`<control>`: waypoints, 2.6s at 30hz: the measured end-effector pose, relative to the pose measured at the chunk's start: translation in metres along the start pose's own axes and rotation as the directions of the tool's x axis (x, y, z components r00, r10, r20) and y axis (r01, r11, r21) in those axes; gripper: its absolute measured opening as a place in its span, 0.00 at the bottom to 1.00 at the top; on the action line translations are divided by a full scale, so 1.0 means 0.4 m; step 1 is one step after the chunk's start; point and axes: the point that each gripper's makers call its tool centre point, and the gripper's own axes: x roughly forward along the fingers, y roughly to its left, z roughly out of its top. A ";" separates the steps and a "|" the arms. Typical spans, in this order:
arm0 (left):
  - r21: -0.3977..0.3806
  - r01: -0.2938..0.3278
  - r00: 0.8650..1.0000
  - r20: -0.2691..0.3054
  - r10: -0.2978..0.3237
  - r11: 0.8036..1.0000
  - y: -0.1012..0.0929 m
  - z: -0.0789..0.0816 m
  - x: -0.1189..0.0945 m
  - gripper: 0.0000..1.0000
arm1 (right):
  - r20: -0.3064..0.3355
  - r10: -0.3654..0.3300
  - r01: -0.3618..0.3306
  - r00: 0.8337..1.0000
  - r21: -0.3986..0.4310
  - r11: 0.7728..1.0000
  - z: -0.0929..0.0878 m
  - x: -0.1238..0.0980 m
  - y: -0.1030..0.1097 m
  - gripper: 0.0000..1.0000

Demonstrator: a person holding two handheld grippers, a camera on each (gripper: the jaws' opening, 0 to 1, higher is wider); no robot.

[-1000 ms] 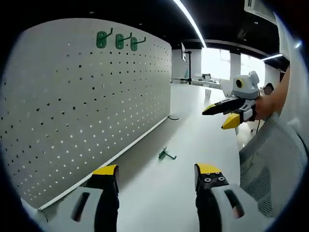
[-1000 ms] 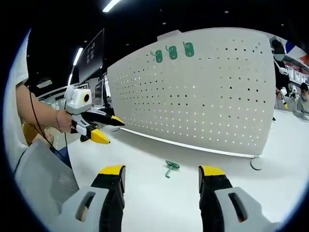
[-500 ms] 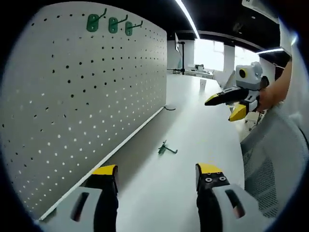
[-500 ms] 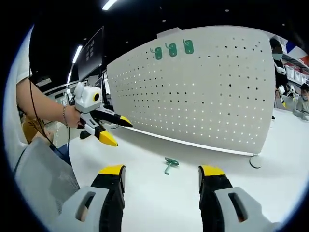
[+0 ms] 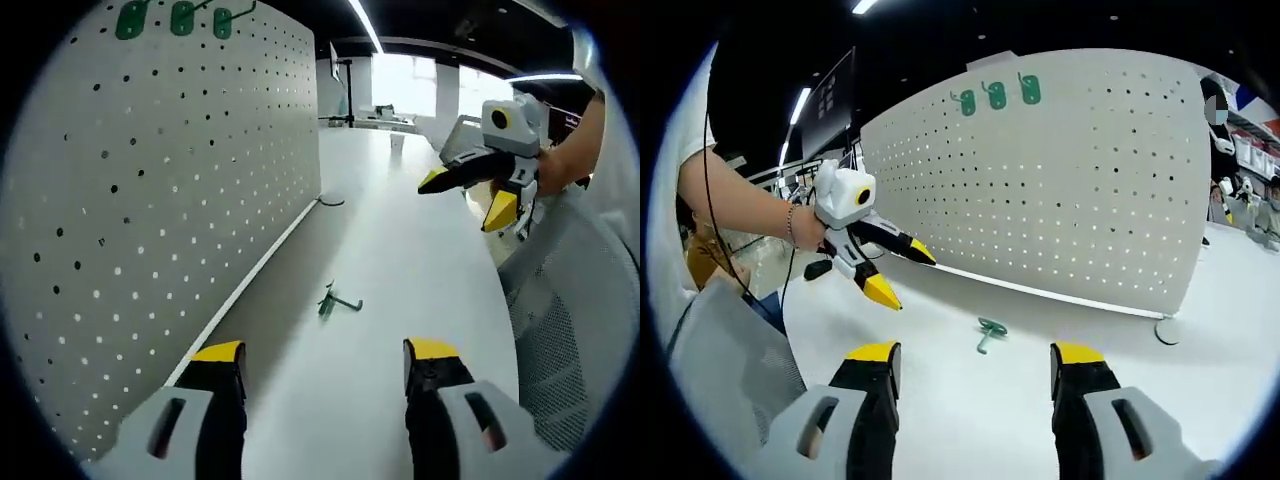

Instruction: Insert the hook assembly into the mounting plate slot until the hook locks in place.

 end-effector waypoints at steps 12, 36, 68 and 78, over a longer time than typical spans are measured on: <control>0.066 0.062 0.996 -0.073 -0.058 0.996 -0.004 0.000 0.046 0.66 | 0.008 -0.016 0.015 1.000 0.013 1.000 0.007 0.007 -0.017 0.58; 0.259 0.213 0.958 -0.244 -0.150 0.942 -0.005 0.021 0.132 0.66 | -0.023 -0.015 0.015 1.000 0.008 1.000 0.004 0.005 -0.016 0.57; 0.318 0.359 0.887 -0.409 -0.215 0.877 -0.033 -0.022 0.241 0.59 | -0.029 -0.014 0.016 0.999 0.064 0.998 -0.012 -0.013 -0.014 0.54; 0.282 0.380 0.879 -0.408 -0.248 0.881 -0.044 -0.027 0.258 0.50 | -0.010 -0.030 0.031 0.999 0.087 0.996 -0.002 -0.031 -0.033 0.53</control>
